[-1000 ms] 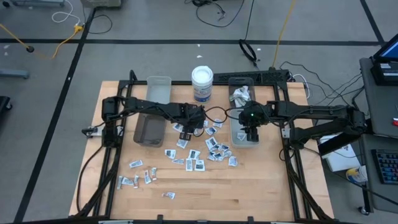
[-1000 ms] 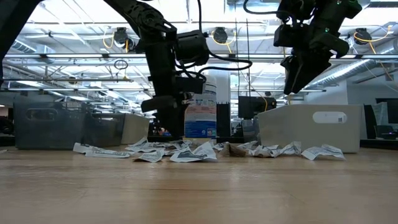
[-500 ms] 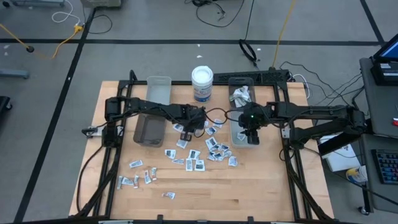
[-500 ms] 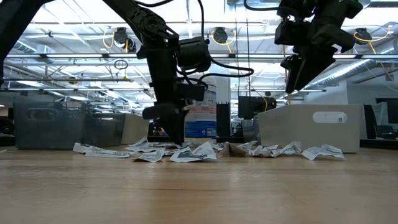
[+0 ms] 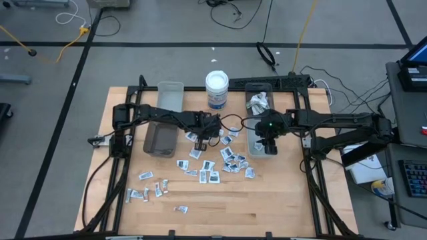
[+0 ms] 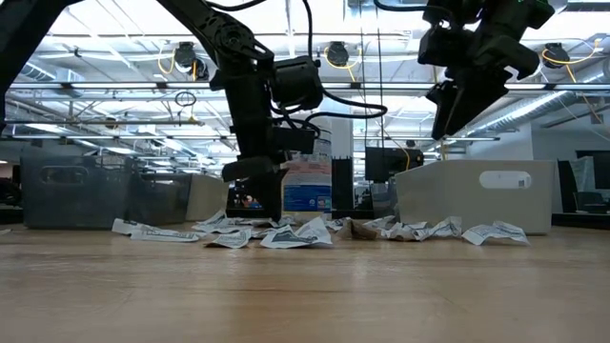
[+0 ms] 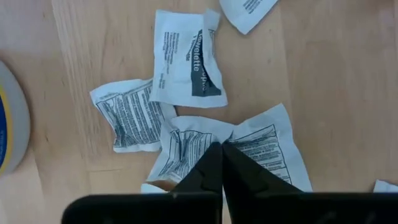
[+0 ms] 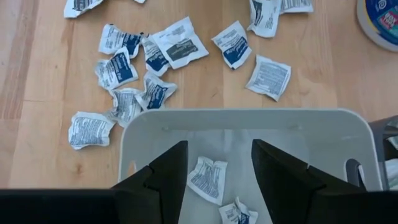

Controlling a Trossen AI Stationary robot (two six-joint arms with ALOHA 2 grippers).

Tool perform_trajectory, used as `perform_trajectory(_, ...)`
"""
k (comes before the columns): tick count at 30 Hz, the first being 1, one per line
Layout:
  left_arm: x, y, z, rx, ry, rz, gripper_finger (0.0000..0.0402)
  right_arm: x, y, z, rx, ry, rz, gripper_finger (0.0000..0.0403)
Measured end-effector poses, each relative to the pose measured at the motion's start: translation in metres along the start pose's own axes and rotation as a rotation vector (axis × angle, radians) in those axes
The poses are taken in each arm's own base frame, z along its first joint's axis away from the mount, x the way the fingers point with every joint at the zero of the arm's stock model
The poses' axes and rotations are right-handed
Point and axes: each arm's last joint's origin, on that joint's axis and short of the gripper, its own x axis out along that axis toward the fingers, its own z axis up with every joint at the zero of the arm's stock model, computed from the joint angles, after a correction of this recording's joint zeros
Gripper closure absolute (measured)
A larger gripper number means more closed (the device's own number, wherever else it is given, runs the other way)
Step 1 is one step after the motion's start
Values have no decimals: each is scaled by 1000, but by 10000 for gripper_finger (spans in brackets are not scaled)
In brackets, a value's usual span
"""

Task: Pick & Place First Aid Supplies
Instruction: Put the blue alcohol pad into the right gray bin

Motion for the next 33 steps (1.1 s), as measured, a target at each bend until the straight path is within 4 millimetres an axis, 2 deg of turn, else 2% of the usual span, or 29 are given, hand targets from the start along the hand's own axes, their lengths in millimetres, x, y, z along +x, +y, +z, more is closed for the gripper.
perform_trajectory(5, -1, 0, -1, -48, 12, 2, 400, 0, 0, 1, -22, -7, 0, 232)
perform_trajectory(15, -44, 4, -1, -99, -58, 30, 401, 0, 0, 0, -21, -4, -2, 232)
perform_trajectory(18, -55, 1, -2, -112, -83, -43, 401, 0, 0, 1, -21, -7, -3, 232)
perform_trajectory(22, -62, -4, -6, -140, -193, -158, 401, 0, 0, 1, -15, -10, -4, 232)
perform_trajectory(28, -68, -17, -30, -186, -452, -214, 401, 0, -1, 2, -2, -25, -6, 232)
perform_trajectory(33, -68, -27, -51, -241, -646, -254, 401, -1, -2, 12, 56, -120, -17, 232)
